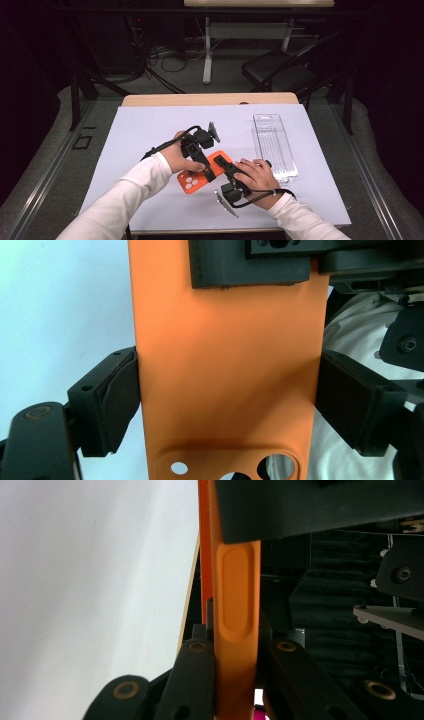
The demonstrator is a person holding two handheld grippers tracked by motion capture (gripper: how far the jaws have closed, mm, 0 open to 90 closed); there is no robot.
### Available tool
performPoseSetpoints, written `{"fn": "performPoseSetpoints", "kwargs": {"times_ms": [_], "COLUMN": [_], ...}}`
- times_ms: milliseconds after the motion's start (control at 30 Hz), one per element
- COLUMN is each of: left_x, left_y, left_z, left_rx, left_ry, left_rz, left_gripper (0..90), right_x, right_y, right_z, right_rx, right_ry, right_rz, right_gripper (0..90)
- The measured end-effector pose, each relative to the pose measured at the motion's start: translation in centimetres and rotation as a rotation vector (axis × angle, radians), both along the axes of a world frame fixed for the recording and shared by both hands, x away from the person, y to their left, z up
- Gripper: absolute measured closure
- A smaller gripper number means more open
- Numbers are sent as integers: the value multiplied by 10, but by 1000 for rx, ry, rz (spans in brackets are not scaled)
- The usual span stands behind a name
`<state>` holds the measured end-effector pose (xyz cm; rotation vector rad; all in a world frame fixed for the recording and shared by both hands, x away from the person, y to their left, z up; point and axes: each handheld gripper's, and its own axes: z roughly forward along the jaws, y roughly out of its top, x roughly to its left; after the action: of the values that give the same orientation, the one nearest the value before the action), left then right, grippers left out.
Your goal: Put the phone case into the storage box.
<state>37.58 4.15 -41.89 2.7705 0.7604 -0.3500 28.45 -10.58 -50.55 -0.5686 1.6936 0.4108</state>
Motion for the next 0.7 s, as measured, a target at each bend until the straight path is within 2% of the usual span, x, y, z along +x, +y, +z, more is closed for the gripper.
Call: {"fn": "performPoseSetpoints", "kwargs": {"times_ms": [200, 467, 700], "left_x": [-1, -2, -3], "left_y": [0, 1, 4], "left_z": [0, 1, 4], "left_rx": [5, 6, -7], "left_ry": [-23, -60, -60], "left_rz": [2, 7, 6], "left_gripper": [151, 88, 91], "right_x": [1, 1, 3], "right_y": [0, 0, -1], "right_z": [-1, -2, -2], "right_rx": [1, -2, -4], "right_ry": [5, 11, 18], "right_rz": [-7, -13, -21], "right_gripper": [860, 859, 859]}}
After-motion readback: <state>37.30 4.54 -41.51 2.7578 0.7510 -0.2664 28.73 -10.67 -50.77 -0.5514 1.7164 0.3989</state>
